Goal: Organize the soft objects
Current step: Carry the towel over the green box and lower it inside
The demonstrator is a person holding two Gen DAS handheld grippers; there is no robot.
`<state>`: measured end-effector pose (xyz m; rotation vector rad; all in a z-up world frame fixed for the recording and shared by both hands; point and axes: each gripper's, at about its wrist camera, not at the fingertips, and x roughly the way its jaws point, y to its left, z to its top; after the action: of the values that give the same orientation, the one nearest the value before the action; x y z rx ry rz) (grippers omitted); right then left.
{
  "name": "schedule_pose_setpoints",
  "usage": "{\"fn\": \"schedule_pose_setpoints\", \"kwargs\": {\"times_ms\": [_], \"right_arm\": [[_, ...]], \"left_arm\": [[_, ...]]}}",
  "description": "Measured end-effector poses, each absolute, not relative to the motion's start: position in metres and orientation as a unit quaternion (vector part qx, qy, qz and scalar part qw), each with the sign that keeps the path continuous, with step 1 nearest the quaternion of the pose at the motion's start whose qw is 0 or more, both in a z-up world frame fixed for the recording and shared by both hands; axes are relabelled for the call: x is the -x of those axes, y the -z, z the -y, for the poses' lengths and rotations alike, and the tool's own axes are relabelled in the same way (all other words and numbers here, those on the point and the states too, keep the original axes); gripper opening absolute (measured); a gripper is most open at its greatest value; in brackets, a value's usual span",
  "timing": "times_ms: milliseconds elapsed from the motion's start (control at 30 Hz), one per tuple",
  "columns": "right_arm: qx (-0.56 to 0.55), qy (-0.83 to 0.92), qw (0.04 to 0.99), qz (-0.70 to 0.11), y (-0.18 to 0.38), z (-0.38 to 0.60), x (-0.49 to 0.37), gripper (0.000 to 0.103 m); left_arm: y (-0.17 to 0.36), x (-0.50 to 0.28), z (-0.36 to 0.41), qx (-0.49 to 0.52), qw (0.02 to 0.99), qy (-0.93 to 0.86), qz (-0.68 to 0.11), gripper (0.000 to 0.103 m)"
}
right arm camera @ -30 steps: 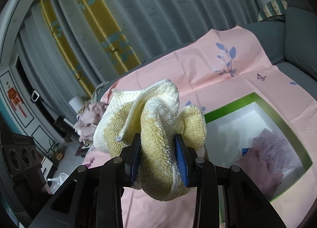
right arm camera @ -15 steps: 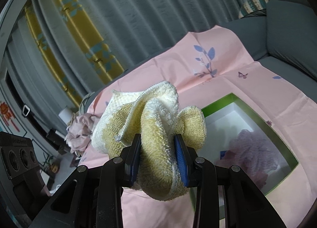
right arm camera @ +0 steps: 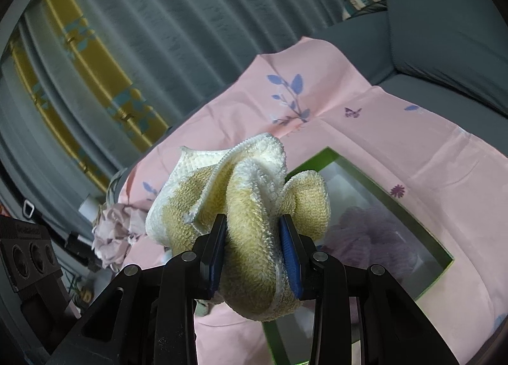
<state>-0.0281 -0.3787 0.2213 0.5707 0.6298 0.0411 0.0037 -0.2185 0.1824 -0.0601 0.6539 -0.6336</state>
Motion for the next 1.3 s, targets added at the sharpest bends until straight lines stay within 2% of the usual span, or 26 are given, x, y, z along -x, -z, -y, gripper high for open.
{"fn": "schedule_pose_setpoints", "kwargs": {"times_ms": [1033,1300], "right_arm": [[-0.327,0.062,0.867,-0.370,-0.168,0.429,-0.001,0.036],[-0.338,0.086,0.850,-0.395,-0.153,0.437,-0.009,0.033]], "left_arm": [[-0.137,-0.058,0.272,0.000,0.854,0.325,-0.405,0.012],[-0.121,-0.065,0.284,-0.017,0.850,0.307,-0.429,0.013]]}}
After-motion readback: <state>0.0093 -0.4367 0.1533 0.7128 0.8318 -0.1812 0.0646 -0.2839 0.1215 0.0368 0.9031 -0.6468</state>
